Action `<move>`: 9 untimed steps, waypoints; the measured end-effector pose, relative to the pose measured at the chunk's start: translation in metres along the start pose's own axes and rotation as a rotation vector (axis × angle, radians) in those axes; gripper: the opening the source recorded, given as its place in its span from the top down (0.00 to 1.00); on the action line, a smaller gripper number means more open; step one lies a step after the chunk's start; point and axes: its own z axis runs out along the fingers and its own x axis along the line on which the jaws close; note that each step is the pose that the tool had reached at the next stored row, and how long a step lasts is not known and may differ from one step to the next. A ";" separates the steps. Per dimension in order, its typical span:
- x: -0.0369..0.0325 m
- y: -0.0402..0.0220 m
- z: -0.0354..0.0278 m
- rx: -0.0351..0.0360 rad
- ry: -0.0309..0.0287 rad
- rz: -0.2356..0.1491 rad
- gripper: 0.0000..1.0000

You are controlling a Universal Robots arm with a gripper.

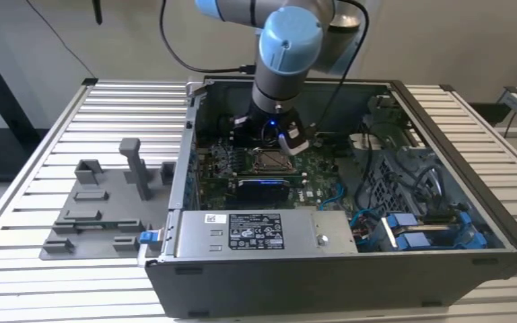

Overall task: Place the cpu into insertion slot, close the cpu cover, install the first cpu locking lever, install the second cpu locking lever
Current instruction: 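Install the first cpu locking lever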

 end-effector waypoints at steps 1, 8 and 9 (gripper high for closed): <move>-0.0007 0.0000 0.0000 0.0001 0.0000 0.000 0.89; -0.0066 -0.0003 0.0006 0.0001 0.0001 0.000 0.89; -0.0077 -0.0003 0.0008 0.0002 0.0000 0.000 0.89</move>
